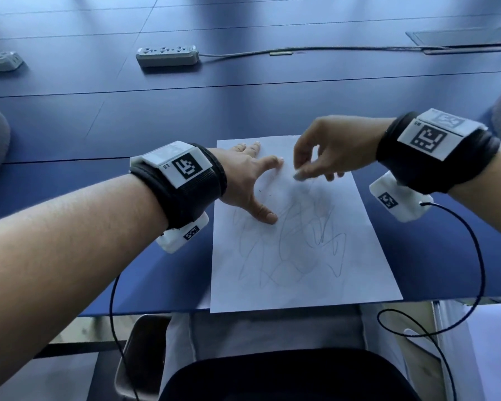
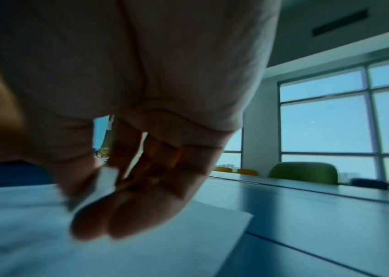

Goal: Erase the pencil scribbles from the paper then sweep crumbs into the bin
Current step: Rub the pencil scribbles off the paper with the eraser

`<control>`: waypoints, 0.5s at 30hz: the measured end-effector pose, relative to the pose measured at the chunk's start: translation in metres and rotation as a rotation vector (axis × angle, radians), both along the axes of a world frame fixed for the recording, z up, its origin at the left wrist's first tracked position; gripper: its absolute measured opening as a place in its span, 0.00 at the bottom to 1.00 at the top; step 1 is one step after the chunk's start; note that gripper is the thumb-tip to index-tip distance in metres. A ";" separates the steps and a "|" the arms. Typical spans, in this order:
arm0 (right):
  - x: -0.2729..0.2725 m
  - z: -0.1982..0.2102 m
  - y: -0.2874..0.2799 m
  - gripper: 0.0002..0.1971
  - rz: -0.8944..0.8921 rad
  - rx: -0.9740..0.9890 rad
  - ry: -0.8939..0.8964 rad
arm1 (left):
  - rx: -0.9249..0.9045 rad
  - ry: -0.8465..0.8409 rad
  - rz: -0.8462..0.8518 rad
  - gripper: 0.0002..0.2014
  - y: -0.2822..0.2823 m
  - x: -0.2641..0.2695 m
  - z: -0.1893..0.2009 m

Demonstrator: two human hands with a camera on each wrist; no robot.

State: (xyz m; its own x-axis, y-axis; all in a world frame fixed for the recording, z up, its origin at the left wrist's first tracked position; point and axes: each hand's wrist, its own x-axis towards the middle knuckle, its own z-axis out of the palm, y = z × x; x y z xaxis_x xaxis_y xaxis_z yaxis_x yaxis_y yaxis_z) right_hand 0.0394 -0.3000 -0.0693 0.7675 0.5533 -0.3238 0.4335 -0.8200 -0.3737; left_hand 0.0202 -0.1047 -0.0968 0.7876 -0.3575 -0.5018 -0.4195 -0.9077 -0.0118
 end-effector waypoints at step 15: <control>-0.004 -0.008 0.002 0.05 0.049 0.015 -0.165 | -0.043 -0.049 -0.049 0.55 -0.018 -0.001 -0.006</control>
